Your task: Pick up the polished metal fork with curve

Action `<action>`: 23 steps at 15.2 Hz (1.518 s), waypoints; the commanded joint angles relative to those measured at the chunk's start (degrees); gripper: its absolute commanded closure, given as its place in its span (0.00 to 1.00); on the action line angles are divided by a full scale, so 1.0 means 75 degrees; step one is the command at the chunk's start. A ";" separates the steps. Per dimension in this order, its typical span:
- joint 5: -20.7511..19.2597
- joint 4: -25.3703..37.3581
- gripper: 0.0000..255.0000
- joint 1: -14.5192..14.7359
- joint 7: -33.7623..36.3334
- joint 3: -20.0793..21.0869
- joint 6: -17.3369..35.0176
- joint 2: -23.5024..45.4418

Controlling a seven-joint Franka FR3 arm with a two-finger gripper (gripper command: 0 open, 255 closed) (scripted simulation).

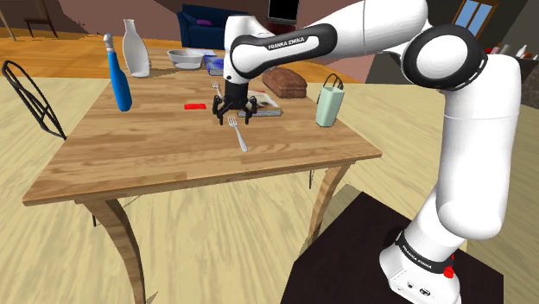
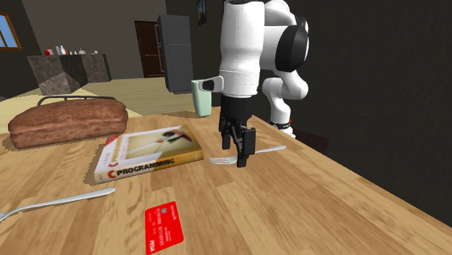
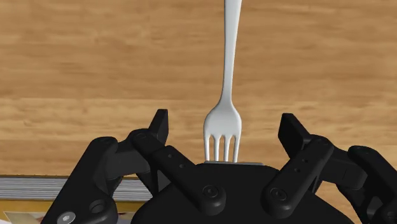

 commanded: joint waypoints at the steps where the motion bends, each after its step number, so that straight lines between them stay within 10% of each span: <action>1: -0.0005 -0.0001 0.00 0.0002 0.0003 -0.0002 0.0025 0.0020; 2: -0.0004 -0.0009 1.00 0.0000 0.0002 -0.0002 0.0028 0.0015; 23: 0.0059 0.1034 1.00 0.0036 -0.0077 0.0030 -0.1140 -0.0117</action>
